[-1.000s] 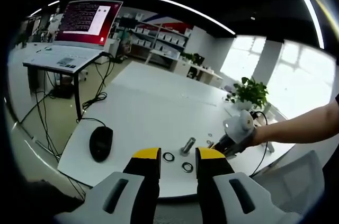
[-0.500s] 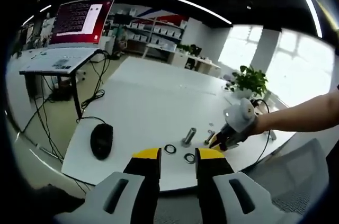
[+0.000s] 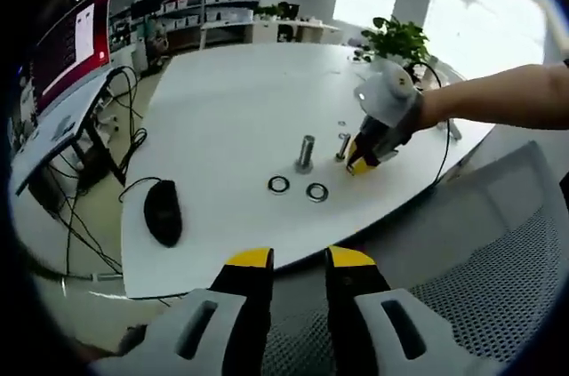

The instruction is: Place the washer onto the threaded stud by aligning its center hole with the stud, sliding it down to the base, and recovering from edge contact or off-axis alignment until the washer reaches the visible bottom stop.

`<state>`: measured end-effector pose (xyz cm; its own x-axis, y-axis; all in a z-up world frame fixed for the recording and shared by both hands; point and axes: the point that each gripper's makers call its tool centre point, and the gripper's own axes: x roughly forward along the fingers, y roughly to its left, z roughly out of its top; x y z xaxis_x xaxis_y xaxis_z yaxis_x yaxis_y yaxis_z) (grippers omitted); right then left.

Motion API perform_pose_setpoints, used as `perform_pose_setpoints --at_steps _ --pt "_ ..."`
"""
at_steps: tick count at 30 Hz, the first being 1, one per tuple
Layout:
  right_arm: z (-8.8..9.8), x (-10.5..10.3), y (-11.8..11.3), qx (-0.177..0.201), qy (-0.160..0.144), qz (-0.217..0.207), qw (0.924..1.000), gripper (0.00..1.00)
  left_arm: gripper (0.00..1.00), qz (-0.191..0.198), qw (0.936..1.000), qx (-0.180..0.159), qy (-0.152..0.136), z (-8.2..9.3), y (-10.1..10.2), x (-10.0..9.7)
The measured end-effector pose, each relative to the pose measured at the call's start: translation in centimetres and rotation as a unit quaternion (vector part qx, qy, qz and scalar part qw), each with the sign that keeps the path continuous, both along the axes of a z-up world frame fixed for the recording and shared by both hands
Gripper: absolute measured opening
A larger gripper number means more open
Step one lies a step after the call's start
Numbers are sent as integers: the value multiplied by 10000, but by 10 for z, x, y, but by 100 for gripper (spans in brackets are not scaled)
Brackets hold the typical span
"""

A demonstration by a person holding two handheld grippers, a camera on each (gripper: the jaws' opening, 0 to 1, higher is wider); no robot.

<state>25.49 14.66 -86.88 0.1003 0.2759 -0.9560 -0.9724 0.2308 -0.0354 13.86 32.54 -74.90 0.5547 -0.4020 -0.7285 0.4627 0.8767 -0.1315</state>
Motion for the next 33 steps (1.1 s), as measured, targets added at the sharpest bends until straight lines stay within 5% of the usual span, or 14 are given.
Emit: perform_pose_setpoints --at_steps 19,33 --pt "4 -4 0 146 117 -321 9993 14 20 -90 9999 57 -6 -2 -1 -2" --pt "34 -5 -7 468 95 -579 9972 14 20 -91 9999 62 -18 -2 -1 0"
